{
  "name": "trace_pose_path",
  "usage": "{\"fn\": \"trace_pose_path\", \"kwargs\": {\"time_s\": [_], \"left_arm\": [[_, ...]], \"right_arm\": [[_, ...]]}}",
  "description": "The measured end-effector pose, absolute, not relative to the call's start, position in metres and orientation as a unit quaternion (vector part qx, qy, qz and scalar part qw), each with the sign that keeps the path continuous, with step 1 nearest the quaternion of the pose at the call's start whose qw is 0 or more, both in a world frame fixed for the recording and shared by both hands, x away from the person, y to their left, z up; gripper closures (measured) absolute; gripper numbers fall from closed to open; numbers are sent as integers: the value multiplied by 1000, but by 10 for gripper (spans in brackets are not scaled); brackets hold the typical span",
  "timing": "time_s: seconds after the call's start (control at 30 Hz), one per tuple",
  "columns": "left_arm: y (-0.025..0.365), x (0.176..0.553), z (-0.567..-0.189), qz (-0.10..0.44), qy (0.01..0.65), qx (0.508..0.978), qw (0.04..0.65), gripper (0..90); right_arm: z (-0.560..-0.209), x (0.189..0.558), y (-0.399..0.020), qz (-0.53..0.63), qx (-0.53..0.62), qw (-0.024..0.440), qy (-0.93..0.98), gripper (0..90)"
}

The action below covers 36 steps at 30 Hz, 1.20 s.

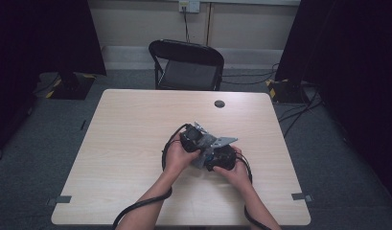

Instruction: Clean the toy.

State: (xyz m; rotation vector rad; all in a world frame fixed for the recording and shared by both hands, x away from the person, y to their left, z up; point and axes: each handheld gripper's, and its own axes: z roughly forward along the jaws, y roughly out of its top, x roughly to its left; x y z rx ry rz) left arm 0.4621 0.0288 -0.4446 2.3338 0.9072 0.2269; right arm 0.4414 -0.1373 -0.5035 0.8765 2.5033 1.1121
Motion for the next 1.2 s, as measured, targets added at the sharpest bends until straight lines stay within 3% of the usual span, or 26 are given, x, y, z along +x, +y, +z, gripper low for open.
{"fn": "trace_pose_path", "kwargs": {"time_s": [0.63,1.2], "left_arm": [[63,487,-442,113,393,862,300,737],[76,497,-442,123,400,862,285,738]], "right_arm": [[-504,441,-137,383,303,133,862,232],[-504,441,-137,383,303,133,862,232]]}}
